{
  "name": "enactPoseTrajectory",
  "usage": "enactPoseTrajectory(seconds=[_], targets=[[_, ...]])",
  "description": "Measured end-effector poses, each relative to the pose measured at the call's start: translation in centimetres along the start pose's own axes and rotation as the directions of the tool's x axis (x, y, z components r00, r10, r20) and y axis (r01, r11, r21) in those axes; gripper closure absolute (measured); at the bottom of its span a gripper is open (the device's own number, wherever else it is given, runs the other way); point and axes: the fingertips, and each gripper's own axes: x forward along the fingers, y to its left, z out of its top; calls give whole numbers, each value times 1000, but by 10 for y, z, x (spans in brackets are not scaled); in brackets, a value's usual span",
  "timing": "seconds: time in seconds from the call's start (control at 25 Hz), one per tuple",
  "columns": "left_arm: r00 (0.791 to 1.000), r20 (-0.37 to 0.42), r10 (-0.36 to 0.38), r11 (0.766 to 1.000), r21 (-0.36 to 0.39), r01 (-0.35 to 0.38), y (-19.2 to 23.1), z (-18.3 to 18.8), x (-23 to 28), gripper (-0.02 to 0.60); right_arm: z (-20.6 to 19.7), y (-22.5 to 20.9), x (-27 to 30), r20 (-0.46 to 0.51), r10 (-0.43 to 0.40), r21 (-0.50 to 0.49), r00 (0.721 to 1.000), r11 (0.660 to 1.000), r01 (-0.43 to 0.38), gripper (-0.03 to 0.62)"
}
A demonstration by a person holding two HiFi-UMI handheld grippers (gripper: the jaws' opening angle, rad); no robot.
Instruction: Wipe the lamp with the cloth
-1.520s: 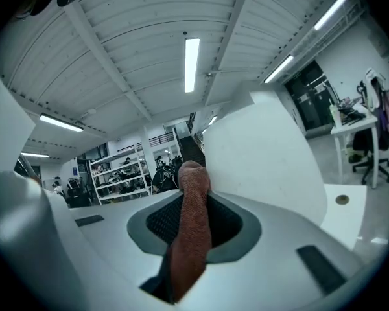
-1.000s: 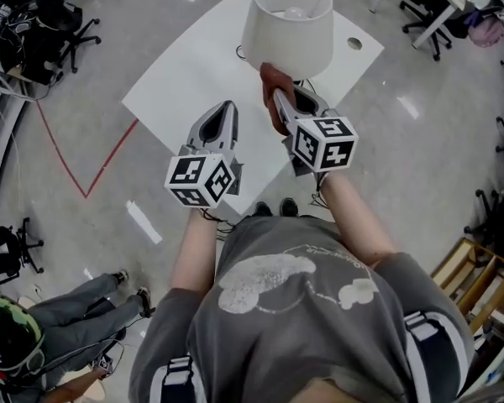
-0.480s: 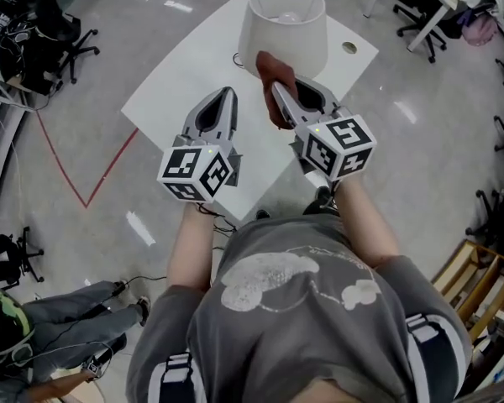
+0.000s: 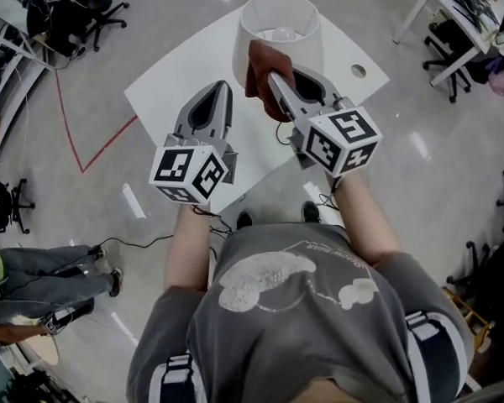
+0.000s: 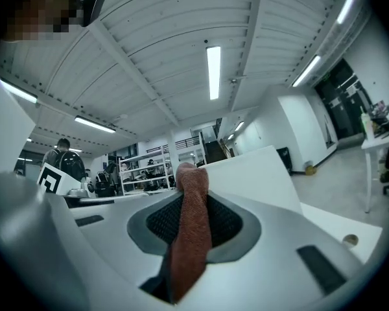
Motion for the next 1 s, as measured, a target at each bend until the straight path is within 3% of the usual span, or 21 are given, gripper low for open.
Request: enactPoseTrajectory(seconds=[0.32, 0.6, 0.8, 1.0], targets=[[991, -27, 133, 991, -24, -134, 3, -28, -3, 574, -29, -12, -1, -95, 94, 17, 991, 996, -93, 508], [971, -58, 232, 971, -39, -234, -32, -70, 0, 574, -60, -58, -33, -161, 137, 48, 977, 990, -130, 508], [950, -88, 300, 951, -50, -305, -38, -85, -12, 574, -82, -80, -39, -218, 139, 93, 966, 988, -121, 508], [945, -117, 307, 946, -73, -316, -36, -102, -22, 574, -102, -86, -43, -256, 107, 89, 961, 992, -87, 508]])
